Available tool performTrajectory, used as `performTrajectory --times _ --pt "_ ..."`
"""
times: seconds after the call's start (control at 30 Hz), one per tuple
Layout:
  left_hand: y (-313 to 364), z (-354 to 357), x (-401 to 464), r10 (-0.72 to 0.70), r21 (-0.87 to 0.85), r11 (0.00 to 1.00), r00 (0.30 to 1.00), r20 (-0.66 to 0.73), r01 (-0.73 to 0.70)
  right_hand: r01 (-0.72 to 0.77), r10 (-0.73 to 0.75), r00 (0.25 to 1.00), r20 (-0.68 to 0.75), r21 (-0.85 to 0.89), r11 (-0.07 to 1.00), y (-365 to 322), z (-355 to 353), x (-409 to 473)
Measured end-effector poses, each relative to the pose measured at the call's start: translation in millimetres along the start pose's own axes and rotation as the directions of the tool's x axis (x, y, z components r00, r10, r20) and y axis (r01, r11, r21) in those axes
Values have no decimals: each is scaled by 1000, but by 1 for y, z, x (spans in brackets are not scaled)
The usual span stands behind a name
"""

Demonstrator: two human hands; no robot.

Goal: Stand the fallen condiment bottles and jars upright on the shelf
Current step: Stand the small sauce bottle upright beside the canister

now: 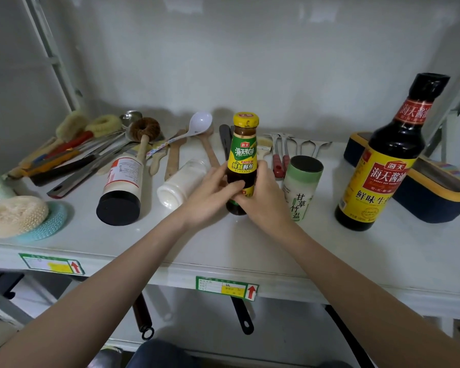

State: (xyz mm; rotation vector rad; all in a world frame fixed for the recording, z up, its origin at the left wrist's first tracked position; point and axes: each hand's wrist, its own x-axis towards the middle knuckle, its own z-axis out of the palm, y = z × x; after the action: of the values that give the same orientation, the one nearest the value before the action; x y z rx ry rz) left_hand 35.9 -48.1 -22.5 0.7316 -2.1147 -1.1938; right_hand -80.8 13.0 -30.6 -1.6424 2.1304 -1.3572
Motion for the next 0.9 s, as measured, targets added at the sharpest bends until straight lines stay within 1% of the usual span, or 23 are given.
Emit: performTrajectory --times 0.03,0.1,0.2,0.27,0.37,0.6,0.8,0.9 --pt "0 1 -1 20 45 999 1000 -13 -19 -7 7 1000 -2 -15 1000 1 -1 0" --pt "1 3 -2 50 41 998 998 -42 -48 -26 25 999 21 21 999 2 -3 -1" --pt "1 4 0 6 -3 1000 995 -95 -6 -51 43 993 114 67 996 6 -6 -5" --pt "-2 5 1 2 39 999 993 -114 3 -82 73 987 145 59 995 9 -8 -10" --pt "-4 5 1 -4 101 995 993 -116 15 -99 90 985 145 54 994 10 -10 -15" --pt "-4 4 -3 6 111 994 997 -73 2 -82 75 991 110 60 995 7 -13 -21" --pt "-1 7 -5 20 129 992 997 -70 -10 -59 52 990 128 53 997 8 -14 -22" --pt "2 6 -6 23 104 994 998 -60 -16 -36 27 992 121 75 997 7 -18 -21"
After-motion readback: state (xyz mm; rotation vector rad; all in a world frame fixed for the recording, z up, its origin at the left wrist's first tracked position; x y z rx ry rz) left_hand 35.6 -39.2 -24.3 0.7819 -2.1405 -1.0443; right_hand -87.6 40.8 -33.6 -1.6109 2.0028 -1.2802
